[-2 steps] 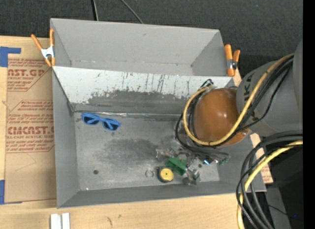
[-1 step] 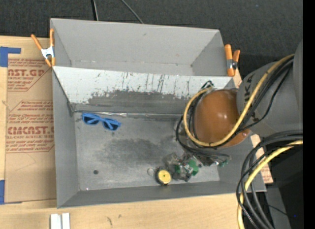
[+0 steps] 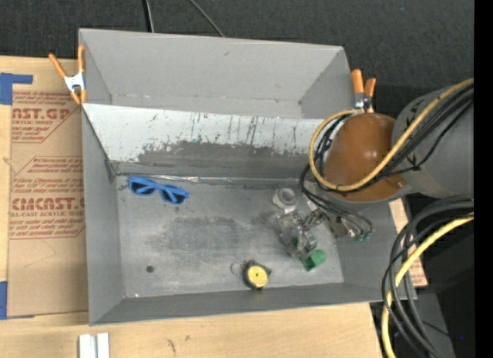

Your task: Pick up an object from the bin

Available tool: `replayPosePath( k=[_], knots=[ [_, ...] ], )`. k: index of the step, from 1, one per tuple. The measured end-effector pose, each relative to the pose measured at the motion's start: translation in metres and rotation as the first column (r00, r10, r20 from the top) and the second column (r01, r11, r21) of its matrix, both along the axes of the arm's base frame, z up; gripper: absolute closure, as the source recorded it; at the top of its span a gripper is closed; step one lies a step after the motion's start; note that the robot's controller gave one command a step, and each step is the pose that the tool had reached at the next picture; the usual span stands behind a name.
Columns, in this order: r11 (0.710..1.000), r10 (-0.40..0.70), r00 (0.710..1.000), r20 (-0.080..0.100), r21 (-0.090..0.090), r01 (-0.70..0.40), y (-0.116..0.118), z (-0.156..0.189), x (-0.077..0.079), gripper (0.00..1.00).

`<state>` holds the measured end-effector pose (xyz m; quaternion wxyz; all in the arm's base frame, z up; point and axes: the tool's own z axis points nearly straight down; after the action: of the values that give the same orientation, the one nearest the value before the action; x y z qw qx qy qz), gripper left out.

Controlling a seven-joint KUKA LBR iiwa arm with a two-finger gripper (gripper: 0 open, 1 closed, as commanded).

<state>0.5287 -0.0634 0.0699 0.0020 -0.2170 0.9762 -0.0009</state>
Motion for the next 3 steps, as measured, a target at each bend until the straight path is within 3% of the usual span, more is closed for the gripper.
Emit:
replayPosePath(
  k=[1, 2, 3],
  knots=[
    [0.998, 0.059, 0.998, -0.002, -0.002, -0.059, -0.066, 0.041, -0.022, 1.00],
    [0.998, 0.064, 0.998, -0.003, 0.002, -0.064, -0.063, 0.039, -0.022, 0.00],
    [0.876, 0.482, 0.876, -0.002, 0.004, -0.482, -0.059, 0.001, -0.043, 0.00]
  ],
)
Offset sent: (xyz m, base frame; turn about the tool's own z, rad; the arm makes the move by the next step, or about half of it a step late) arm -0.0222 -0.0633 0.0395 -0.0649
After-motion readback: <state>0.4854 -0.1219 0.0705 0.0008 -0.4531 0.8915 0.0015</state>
